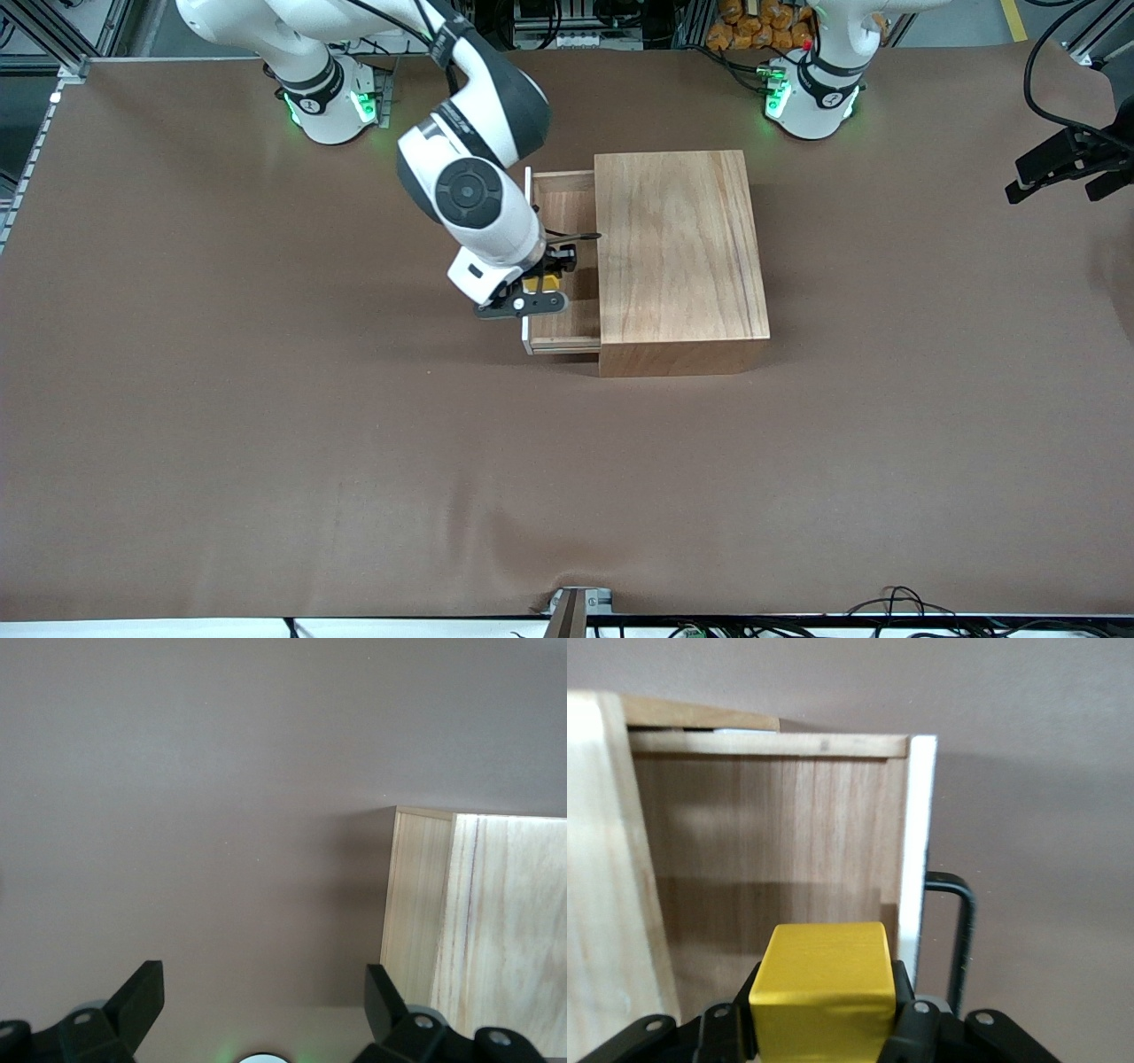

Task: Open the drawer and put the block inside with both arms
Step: 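Open the right gripper to release the cube and draw back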

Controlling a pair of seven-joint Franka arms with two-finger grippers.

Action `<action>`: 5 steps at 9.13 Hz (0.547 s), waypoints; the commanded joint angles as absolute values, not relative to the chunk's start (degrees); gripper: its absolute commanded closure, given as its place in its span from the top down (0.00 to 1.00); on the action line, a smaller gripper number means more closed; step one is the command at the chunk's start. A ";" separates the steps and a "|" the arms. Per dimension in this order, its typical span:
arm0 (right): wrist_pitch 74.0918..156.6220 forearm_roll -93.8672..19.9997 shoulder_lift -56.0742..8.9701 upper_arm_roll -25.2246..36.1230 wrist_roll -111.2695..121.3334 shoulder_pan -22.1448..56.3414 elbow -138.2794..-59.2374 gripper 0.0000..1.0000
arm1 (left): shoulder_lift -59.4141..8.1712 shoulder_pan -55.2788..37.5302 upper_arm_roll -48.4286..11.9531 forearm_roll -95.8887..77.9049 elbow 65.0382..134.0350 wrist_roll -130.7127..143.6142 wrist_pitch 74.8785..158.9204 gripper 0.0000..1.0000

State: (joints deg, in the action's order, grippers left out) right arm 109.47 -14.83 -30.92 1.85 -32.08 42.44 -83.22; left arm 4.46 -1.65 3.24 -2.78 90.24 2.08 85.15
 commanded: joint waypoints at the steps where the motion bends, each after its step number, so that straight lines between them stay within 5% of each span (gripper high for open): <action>1: 111.78 -15.64 -33.21 2.72 -34.70 44.90 -82.88 0.02 | 4.22 -2.02 3.69 -2.02 89.83 1.58 85.34 1.00; 2: 112.75 -15.64 -34.01 2.72 -36.11 45.70 -82.88 0.13 | 4.22 -2.02 3.69 -2.11 89.74 1.50 85.25 1.00; 3: 112.76 -15.56 -34.19 2.72 -36.73 45.79 -82.88 0.75 | 4.22 -2.11 3.60 -2.11 89.74 1.41 85.25 1.00; 4: 112.76 -15.56 -34.02 2.72 -37.70 45.70 -82.79 1.00 | 4.31 -2.11 3.60 -2.11 89.74 1.41 85.17 1.00; 5: 112.68 -15.56 -33.67 2.81 -38.31 45.36 -82.71 1.00 | 4.31 -2.11 3.60 -2.20 89.74 1.23 85.17 1.00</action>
